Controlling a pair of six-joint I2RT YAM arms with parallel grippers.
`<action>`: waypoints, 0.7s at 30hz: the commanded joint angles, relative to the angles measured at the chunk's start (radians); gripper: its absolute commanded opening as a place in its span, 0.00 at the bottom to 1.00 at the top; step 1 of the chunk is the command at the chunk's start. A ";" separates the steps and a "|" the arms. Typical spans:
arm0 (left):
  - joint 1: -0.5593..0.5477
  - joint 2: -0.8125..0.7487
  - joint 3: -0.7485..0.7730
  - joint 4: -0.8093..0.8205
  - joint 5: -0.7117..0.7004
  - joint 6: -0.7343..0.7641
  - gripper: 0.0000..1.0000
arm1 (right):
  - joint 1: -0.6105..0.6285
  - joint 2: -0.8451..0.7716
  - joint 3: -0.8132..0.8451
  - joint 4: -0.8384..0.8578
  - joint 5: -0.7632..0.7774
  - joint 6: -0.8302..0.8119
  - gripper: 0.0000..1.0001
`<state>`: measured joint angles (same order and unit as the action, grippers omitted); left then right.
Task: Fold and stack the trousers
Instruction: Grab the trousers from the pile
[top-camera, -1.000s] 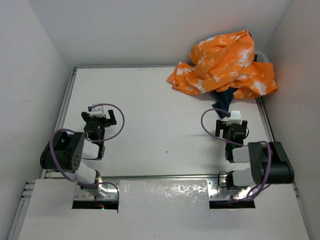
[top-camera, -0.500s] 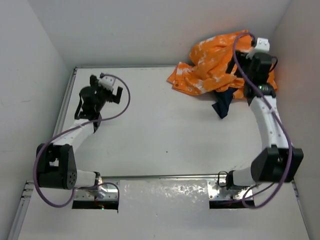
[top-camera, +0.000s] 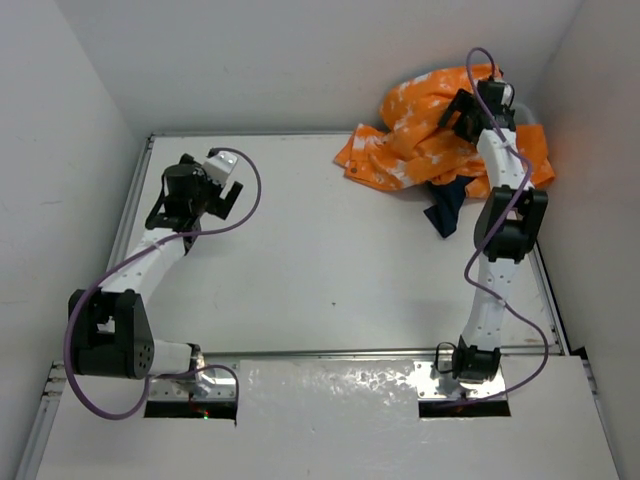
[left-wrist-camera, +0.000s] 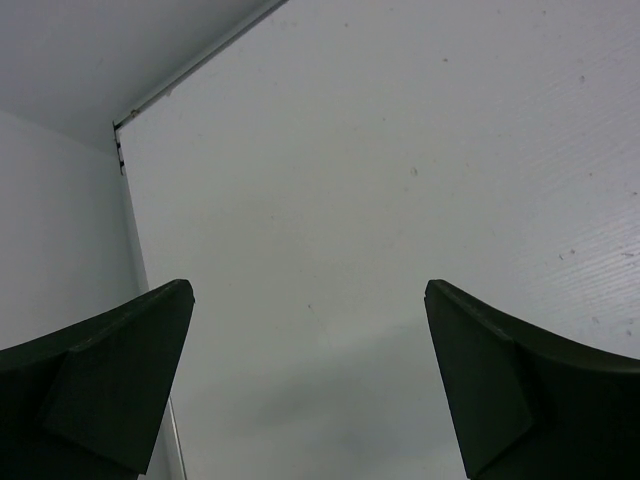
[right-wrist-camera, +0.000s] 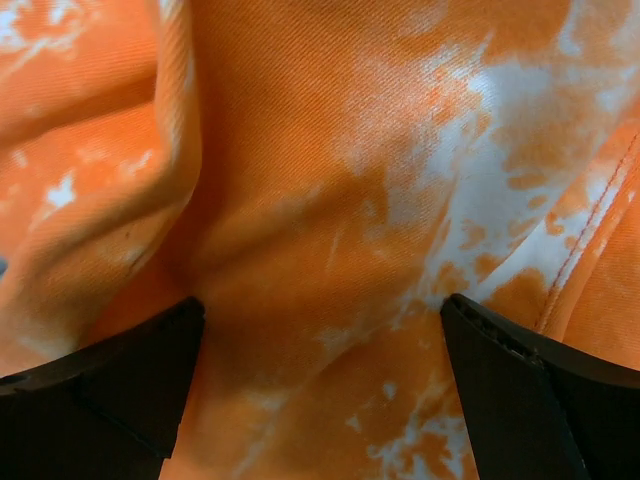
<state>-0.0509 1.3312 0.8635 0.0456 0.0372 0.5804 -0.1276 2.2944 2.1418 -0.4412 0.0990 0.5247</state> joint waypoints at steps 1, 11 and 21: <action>0.002 -0.003 -0.006 -0.009 -0.005 0.016 1.00 | 0.002 0.045 0.049 0.068 -0.041 0.089 0.98; 0.000 0.028 0.014 -0.003 -0.017 0.035 0.99 | 0.009 -0.183 -0.132 0.242 0.010 -0.012 0.00; -0.001 0.031 0.051 0.002 0.006 0.003 0.99 | 0.043 -0.467 -0.063 0.356 0.042 -0.206 0.00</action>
<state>-0.0509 1.3632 0.8642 0.0158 0.0261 0.6006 -0.0753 2.0029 1.9995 -0.2852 0.1047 0.4004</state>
